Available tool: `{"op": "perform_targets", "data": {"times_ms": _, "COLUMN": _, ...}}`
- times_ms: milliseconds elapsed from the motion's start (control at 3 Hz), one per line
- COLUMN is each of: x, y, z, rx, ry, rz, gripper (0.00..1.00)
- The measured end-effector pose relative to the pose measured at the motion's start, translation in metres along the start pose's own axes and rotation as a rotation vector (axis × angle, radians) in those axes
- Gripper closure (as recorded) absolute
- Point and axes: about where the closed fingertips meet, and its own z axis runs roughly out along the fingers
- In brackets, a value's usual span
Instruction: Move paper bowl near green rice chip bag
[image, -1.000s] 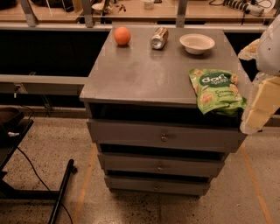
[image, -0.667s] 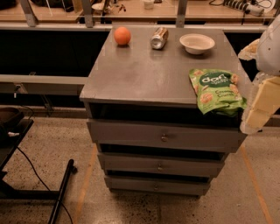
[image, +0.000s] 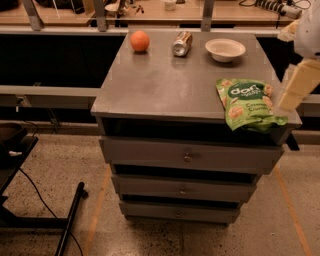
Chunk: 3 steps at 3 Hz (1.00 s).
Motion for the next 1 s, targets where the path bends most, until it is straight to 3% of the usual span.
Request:
{"op": "perform_targets", "data": {"times_ms": 333, "x": -0.003, "y": -0.077, "z": 0.007, "rx": 0.133, "ry": -0.02, "rz": -0.019, "gripper": 0.0}}
{"op": "perform_targets", "data": {"times_ms": 667, "x": -0.016, "y": -0.143, "z": 0.023, "rx": 0.229, "ry": -0.076, "rz": -0.02, "gripper": 0.0}}
{"op": "perform_targets", "data": {"times_ms": 1000, "x": -0.04, "y": -0.198, "z": 0.056, "rx": 0.289, "ry": -0.145, "rz": -0.021, "gripper": 0.0}}
